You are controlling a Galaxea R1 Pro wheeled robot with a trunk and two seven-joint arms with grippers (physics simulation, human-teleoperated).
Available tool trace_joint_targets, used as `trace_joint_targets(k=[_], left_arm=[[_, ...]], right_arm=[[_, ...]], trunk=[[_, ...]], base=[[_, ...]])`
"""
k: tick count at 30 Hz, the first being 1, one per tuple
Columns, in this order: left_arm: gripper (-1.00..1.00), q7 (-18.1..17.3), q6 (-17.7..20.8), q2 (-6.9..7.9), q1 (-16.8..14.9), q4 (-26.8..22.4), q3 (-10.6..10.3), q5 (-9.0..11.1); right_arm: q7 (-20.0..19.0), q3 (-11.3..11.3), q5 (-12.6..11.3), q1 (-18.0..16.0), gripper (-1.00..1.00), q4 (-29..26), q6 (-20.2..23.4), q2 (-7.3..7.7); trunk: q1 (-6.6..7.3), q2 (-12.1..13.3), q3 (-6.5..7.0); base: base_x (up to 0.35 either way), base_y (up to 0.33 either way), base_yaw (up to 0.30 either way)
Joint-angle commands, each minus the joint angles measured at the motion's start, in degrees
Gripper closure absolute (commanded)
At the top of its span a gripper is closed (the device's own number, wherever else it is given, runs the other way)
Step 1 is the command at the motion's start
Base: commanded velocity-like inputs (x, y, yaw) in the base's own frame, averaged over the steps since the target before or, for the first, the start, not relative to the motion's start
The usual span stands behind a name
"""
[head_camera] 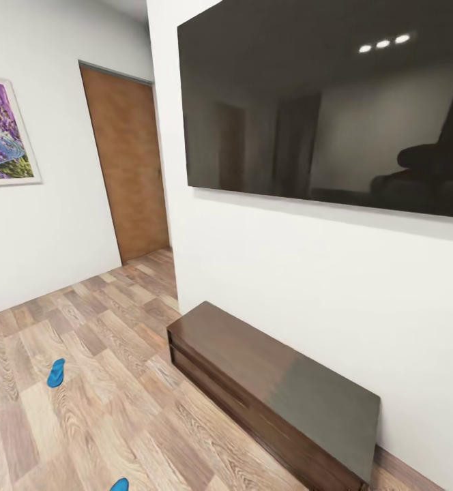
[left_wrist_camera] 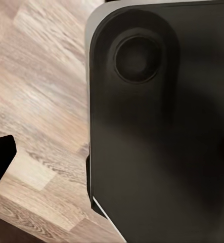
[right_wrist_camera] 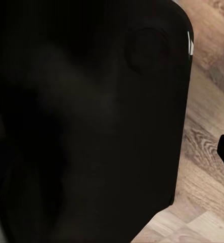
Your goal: In the bedroom, move the book from the bed onto either nightstand, and place the two sandals side by side next to the bed.
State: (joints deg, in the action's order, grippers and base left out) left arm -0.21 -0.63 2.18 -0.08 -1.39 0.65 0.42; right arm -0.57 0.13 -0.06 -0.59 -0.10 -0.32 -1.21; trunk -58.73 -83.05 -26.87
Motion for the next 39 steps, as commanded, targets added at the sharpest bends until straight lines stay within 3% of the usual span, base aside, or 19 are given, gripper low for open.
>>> trace_joint_targets(k=[1, 29, 39], left_arm=[[-1.0, 0.0, -0.1, 0.04, 0.0, 0.0, 0.1, 0.0], [-1.0, 0.0, -0.1, 0.3, 0.0, 0.0, 0.1, 0.1], [-1.0, 0.0, -0.1, 0.28, 0.0, 0.0, 0.1, 0.1]], right_arm=[[-0.1, 0.0, 0.0, 0.0, -1.0, 0.0, 0.0, 0.0], [-0.1, 0.2, 0.2, 0.0, -1.0, 0.0, 0.0, -0.02], [-0.1, 0.2, 0.2, 0.0, -1.0, 0.0, 0.0, -0.02]], trunk=[[0.0, 0.0, -0.06], [0.0, 0.0, -0.06], [0.0, 0.0, -0.06]], base=[[0.0, 0.173, -0.153], [0.0, 0.172, -0.239], [0.0, 0.172, -0.078]])
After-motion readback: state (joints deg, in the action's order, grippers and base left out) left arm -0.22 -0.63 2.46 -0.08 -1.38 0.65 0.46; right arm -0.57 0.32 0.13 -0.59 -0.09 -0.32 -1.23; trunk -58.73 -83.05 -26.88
